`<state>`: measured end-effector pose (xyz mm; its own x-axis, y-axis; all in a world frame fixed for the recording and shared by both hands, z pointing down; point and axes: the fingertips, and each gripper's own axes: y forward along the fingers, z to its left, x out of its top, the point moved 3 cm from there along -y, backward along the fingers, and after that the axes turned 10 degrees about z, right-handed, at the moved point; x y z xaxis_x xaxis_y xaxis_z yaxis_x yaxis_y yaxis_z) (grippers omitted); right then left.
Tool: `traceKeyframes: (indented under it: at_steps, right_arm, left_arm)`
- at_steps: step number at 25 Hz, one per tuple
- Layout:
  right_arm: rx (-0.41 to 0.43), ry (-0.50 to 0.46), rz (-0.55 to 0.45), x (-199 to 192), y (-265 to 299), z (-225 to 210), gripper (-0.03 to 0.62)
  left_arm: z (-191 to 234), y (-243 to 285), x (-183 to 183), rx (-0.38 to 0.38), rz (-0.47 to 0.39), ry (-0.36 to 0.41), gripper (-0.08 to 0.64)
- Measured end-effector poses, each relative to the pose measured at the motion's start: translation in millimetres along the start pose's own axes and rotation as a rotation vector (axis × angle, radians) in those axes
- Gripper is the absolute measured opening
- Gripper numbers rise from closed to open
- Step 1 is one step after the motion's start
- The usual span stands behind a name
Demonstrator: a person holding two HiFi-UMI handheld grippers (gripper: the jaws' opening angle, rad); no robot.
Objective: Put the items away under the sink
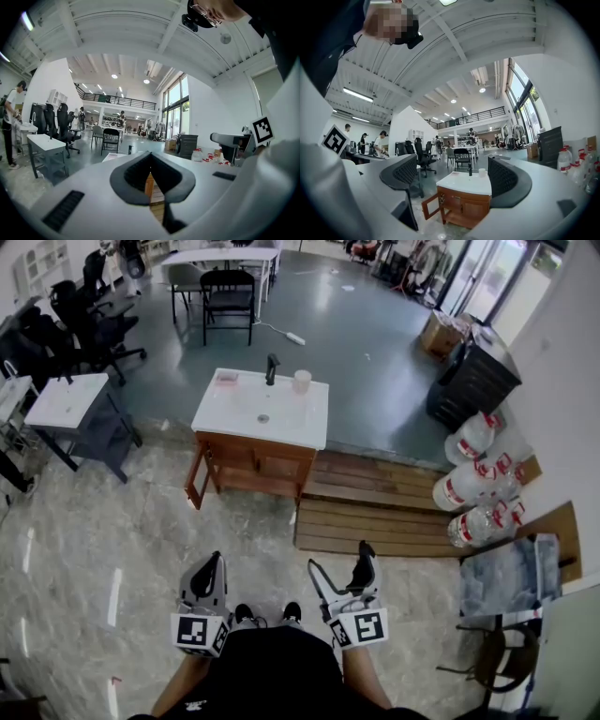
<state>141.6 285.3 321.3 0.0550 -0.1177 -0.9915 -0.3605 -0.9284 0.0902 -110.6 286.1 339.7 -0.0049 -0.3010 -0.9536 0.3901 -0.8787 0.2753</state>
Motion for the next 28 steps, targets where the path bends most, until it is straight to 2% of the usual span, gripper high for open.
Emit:
traceKeyframes:
  at_steps: [9, 18, 28]
  right_arm:
    - [-0.031, 0.020, -0.001, -2, 6, 20, 0.462]
    - [-0.060, -0.015, -0.002, -3, 14, 47, 0.462]
    - [-0.064, -0.002, -0.007, -4, 36, 49, 0.462]
  left_arm:
    - [28, -10, -8, -0.017, 0.012, -0.014, 0.006]
    - [58, -18, -10, -0.055, 0.007, -0.047, 0.006]
    - [77, -8, -16, -0.055, 0.020, -0.078, 0.006]
